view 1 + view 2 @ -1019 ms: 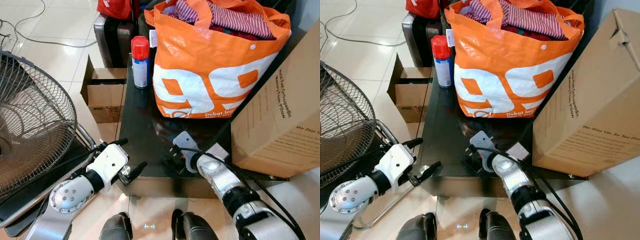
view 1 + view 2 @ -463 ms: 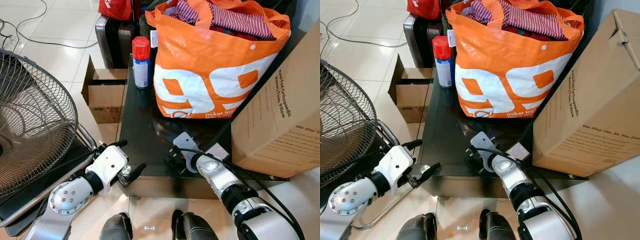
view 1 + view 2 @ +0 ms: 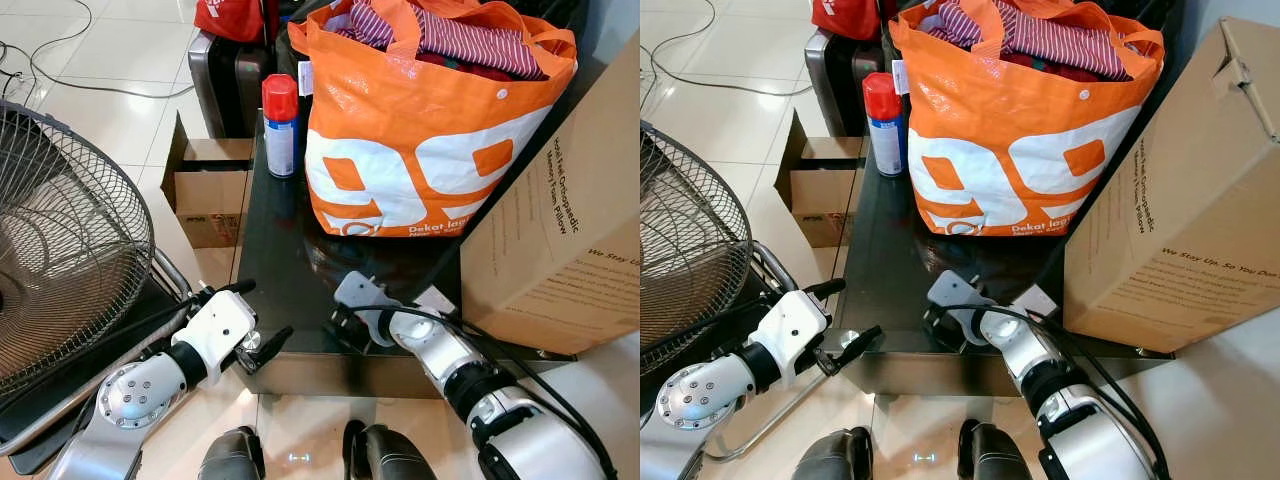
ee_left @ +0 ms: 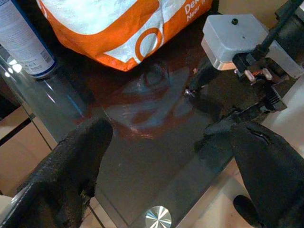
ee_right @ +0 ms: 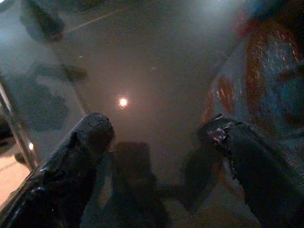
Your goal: Hang keys on a hook
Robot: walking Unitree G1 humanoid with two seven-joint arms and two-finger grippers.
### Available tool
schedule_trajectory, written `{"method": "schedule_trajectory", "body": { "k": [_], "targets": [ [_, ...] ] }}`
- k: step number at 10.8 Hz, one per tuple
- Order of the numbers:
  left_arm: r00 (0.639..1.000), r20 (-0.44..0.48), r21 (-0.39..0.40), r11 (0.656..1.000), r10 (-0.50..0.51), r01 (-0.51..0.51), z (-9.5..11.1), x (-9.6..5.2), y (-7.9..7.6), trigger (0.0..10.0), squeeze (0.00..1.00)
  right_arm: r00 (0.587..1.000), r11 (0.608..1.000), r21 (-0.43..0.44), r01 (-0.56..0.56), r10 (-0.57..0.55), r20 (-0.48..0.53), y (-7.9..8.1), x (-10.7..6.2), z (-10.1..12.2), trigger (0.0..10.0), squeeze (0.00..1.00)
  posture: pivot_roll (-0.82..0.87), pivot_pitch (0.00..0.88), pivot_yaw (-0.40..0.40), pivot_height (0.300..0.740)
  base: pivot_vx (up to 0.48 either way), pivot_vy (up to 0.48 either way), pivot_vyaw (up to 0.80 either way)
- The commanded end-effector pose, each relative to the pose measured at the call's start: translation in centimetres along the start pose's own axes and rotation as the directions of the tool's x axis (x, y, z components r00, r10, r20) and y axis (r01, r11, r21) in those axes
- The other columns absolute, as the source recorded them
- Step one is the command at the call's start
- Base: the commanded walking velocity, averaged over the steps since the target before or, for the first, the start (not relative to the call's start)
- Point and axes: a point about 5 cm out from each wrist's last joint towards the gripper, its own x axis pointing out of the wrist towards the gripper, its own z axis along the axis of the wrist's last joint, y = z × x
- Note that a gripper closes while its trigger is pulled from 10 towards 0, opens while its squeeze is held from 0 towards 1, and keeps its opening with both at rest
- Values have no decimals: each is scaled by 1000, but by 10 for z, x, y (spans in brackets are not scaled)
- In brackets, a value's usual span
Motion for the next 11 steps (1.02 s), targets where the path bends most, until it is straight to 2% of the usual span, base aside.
{"method": "schedule_trajectory", "body": {
  "k": [1, 3, 5, 8, 9, 11],
  "targets": [
    [1000, -11, 1, 1000, -14, 14, -2, 0, -1, 10000, 0, 991, 995, -12, -96, 95, -95, 18, 0, -22, 10000, 0, 92, 205, -55, 740, 0, 0, 0],
    [1000, -16, -2, 1000, -14, 14, -4, -1, -2, 10000, 0, 977, 979, -72, -189, 180, -110, 16, -9, -30, 10000, 0, 89, 200, -60, 740, 0, 0, 0],
    [1000, -15, -4, 1000, -16, 16, -4, -1, -3, 10000, 0, 968, 967, -79, -243, 237, -83, 16, -17, -33, 10000, 0, 82, 194, -61, 740, 0, 0, 0],
    [1000, -7, -5, 1000, -13, 13, -3, 2, -2, 10000, 0, 972, 971, 71, -227, 222, 72, 13, -20, -17, 10000, 0, 80, 192, -60, 740, 0, 0, 0],
    [1000, -7, -5, 1000, -13, 13, -3, 2, -2, 10000, 0, 969, 968, 82, -237, 230, 87, 15, -21, -16, 10000, 0, 80, 193, -60, 740, 0, 0, 0],
    [1000, -8, -4, 1000, -14, 14, -3, 2, -2, 10000, 0, 973, 973, 33, -228, 226, 44, 16, -22, -19, 10000, 0, 80, 192, -62, 740, 0, 0, 0]
  ]
}}
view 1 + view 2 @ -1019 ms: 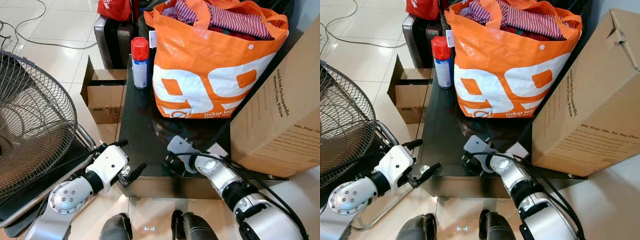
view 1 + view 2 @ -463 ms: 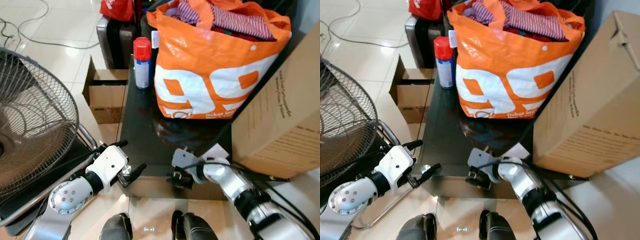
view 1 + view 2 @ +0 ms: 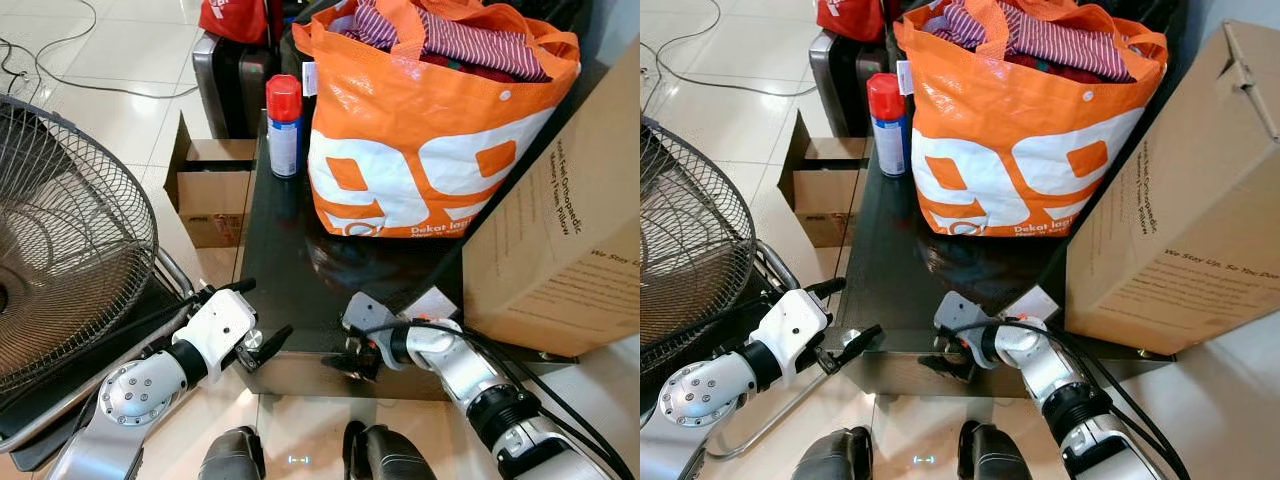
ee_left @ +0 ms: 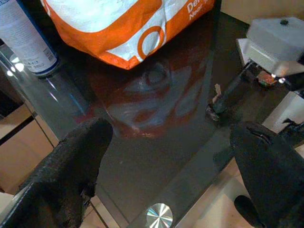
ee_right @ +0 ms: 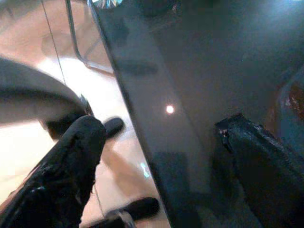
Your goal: Hang keys on a hook
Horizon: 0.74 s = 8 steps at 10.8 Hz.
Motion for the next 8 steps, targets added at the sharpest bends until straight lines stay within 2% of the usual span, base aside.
{"method": "schedule_trajectory", "body": {
  "k": [1, 2, 4, 5, 7, 8],
  "targets": [
    [1000, -7, -1, 1000, -14, 14, -2, 0, -3, 10000, 0, 999, 999, -32, -1, -1, -39, 3, -2, -7, 10000, 0, 80, 190, -64, 740, 0, 0, 0],
    [1000, -16, 18, 1000, -25, 25, -4, -1, -4, 10000, 0, 998, 999, -43, 5, -8, -60, 4, -1, -9, 10000, 0, 80, 190, -66, 740, 0, 0, 0],
    [999, -17, 12, 1000, -27, 28, -4, -1, -6, 10000, 0, 993, 995, -63, 75, -81, -91, 1, 3, -11, 10000, 0, 83, 190, -71, 740, 0, 0, 0],
    [999, -23, 7, 999, -34, 34, -5, -2, -8, 10000, 0, 993, 996, -52, 77, -81, -82, 2, 4, -9, 10000, 0, 82, 190, -72, 740, 0, 0, 0],
    [989, -98, -13, 994, -107, 106, -16, -7, -17, 10000, 0, 995, 998, -57, 29, -34, -90, 9, 5, -11, 10000, 0, 79, 185, -73, 740, 0, 0, 0],
    [972, -173, -13, 987, -159, 160, -25, -11, -22, 10000, 0, 993, 997, -75, 16, -24, -114, 12, 6, -15, 10000, 0, 79, 183, -73, 740, 0, 0, 0]
  ]
}}
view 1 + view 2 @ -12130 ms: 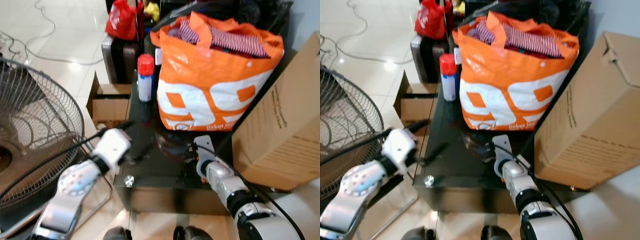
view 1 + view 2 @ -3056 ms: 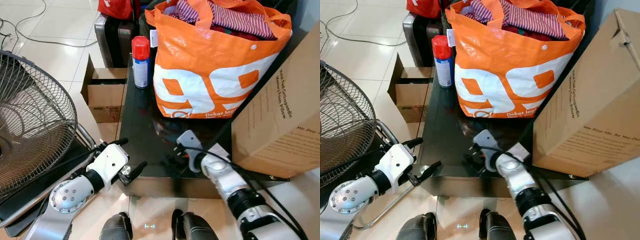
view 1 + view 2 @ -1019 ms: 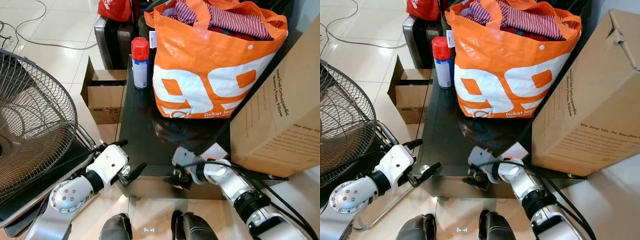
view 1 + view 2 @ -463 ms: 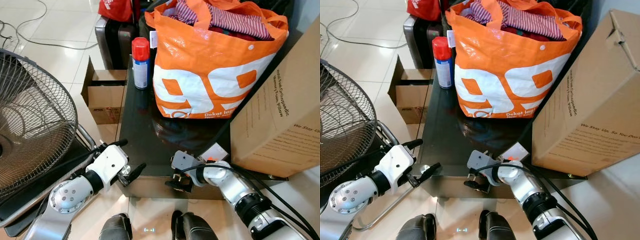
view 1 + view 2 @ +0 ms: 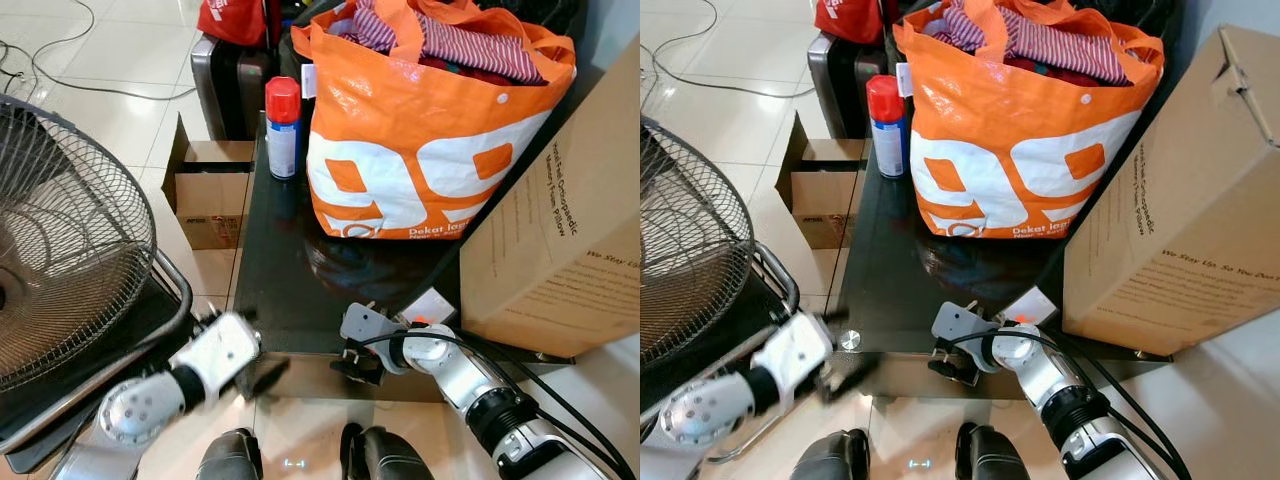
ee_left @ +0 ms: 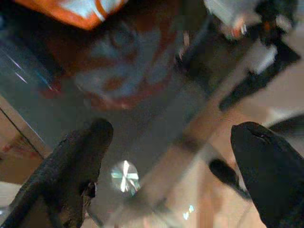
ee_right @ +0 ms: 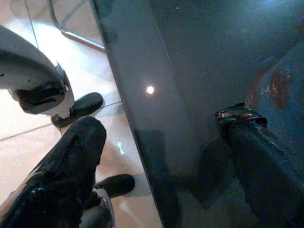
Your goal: Hang keys on a hook
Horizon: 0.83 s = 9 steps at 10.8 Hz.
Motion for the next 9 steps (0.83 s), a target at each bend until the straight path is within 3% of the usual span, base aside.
{"method": "schedule_trajectory", "body": {
  "k": [1, 2, 3, 9],
  "targets": [
    [999, -37, -5, 1000, -22, 22, -4, 0, -5, 10000, 0, 998, 999, -1, -38, 38, -45, 10, 1, -10, 5098, 0, 79, 182, -73, 740, 0, 0, 0],
    [999, -41, -10, 1000, -6, 6, -4, 0, -3, 10000, 0, 998, 999, -3, -45, 45, -45, 11, 1, -10, 3216, 0, 80, 180, -74, 740, 0, 0, 0],
    [999, -38, -14, 1000, 5, -6, -3, 2, -1, 10000, 0, 998, 999, -8, -49, 49, -43, 12, 2, -10, 0, 0, 80, 178, -73, 740, 0, 0, 0],
    [999, -40, -16, 1000, 10, -10, -1, 8, -1, 10000, 0, 999, 999, -25, -30, 29, -25, 8, 2, -6, 0, 0, 78, 180, -76, 740, 0, 0, 0]
  ]
}}
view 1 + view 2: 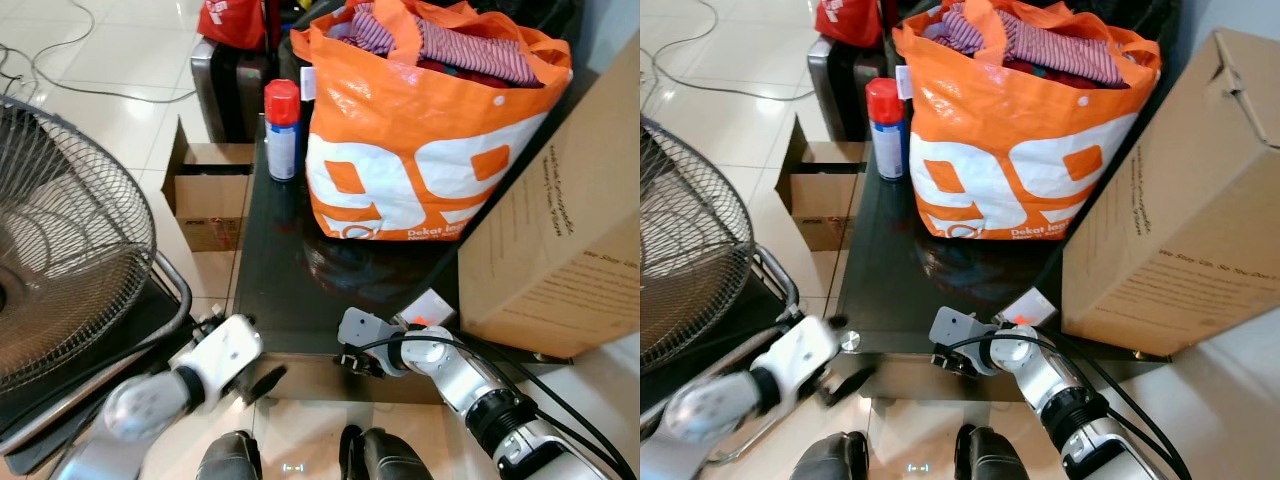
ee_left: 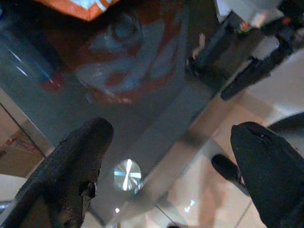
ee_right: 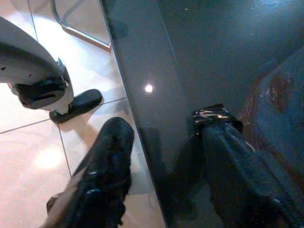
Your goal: Hang keys on a hook
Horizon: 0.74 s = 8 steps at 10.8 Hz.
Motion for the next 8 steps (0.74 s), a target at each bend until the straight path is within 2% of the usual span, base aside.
{"method": "schedule_trajectory", "body": {
  "k": [1, 2, 4, 7, 8],
  "targets": [
    [1000, -25, -7, 1000, -14, 14, -5, 3, -5, 10000, 0, 1000, 1000, 0, -17, 17, -19, 6, 1, -6, 0, 0, 78, 181, -77, 740, 0, 0, 0],
    [999, -35, -17, 1000, -11, 11, -9, 27, -9, 10000, 0, 1000, 1000, -6, -7, 7, -5, 4, 0, -5, 0, 0, 77, 180, -79, 740, 0, 0, 0],
    [998, -55, -26, 1000, -8, 7, -15, 59, -13, 10000, 0, 1000, 1000, -11, 3, -3, 14, 1, -3, -3, 0, 0, 76, 179, -83, 740, 0, 0, 0],
    [998, -57, -28, 1000, -2, 0, -14, 86, -19, 10000, 0, 999, 1000, -25, -11, 12, 35, 2, -7, -3, 0, 0, 75, 179, -86, 740, 0, 0, 0],
    [999, -44, -24, 1000, 0, -1, -15, 80, -18, 10000, 0, 999, 1000, -26, -11, 12, 45, 2, -9, -3, 0, 0, 74, 178, -86, 740, 0, 0, 0]
  ]
}}
